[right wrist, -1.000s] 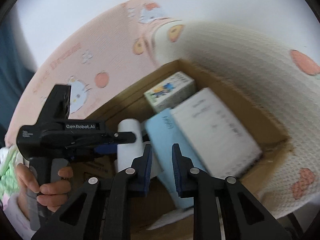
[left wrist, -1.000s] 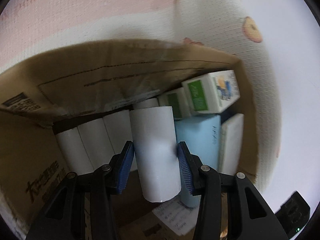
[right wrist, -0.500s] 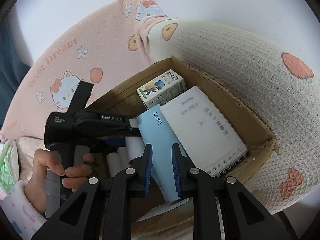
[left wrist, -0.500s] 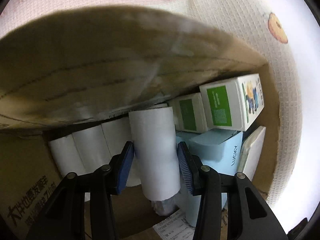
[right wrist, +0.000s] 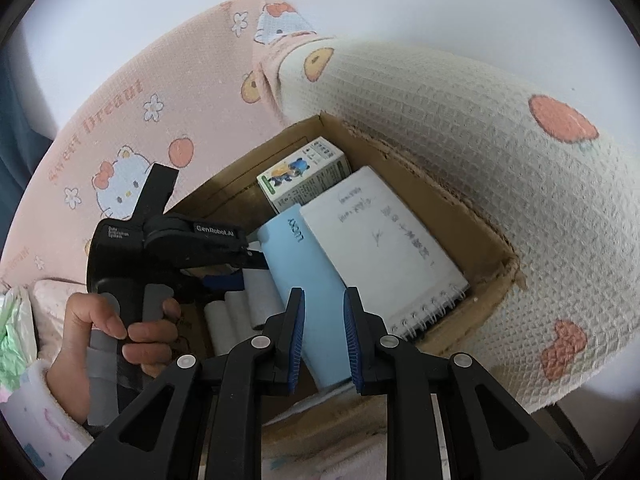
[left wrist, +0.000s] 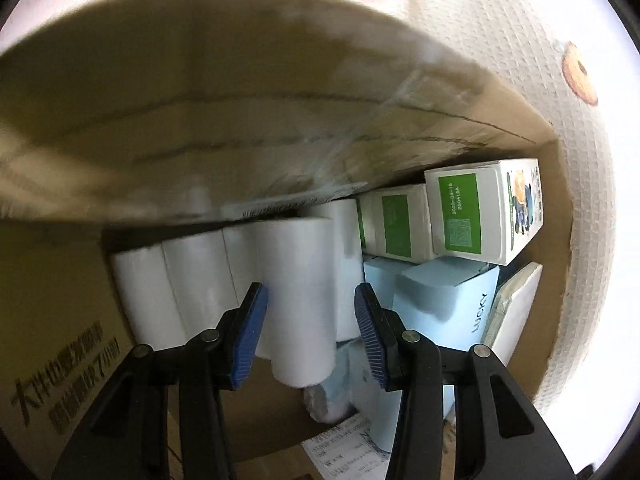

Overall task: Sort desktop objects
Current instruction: 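Lower the tube into the box beside the paper rolls and open the right gripper, then withdraw the open right gripper from the box back toward the tubes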

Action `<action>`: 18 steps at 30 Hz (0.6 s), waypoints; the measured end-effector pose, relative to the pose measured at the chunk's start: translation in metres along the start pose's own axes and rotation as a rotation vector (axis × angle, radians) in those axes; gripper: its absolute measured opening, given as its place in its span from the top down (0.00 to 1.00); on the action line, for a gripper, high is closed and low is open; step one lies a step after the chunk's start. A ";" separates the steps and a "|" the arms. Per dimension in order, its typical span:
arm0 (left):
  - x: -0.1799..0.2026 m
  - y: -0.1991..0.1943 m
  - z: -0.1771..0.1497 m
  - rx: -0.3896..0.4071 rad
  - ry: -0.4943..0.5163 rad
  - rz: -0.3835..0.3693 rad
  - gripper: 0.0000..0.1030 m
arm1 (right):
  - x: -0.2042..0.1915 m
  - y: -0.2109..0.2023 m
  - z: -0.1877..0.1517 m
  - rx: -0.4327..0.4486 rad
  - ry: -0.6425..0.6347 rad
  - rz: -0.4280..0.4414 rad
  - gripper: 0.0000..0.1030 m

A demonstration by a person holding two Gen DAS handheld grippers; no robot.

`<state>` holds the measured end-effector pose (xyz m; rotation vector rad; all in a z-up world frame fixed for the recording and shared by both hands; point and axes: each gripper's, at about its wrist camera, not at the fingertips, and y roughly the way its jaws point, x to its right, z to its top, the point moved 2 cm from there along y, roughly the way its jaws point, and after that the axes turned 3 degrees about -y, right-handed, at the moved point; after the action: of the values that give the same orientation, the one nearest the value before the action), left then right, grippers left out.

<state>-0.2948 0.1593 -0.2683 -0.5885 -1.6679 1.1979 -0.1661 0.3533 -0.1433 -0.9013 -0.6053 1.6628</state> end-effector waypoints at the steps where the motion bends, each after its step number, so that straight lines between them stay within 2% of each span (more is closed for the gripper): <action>1: -0.001 0.000 -0.001 -0.007 -0.011 -0.005 0.52 | -0.001 -0.001 -0.001 0.000 -0.003 -0.004 0.83; 5: -0.003 0.004 -0.001 -0.006 -0.010 0.023 0.54 | -0.007 -0.010 0.000 0.020 -0.011 -0.005 0.83; 7: -0.006 0.004 -0.001 0.003 -0.017 0.047 0.64 | -0.010 -0.016 0.001 0.034 -0.020 0.000 0.83; 14: -0.010 0.003 0.002 0.005 -0.022 0.038 0.64 | -0.017 -0.019 0.001 0.043 -0.052 0.000 0.83; 18: -0.009 -0.004 0.000 -0.033 -0.026 -0.002 0.60 | -0.019 -0.017 -0.001 0.036 -0.055 -0.012 0.83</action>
<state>-0.2902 0.1506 -0.2685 -0.5935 -1.7133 1.1827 -0.1532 0.3402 -0.1256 -0.8272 -0.6153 1.6875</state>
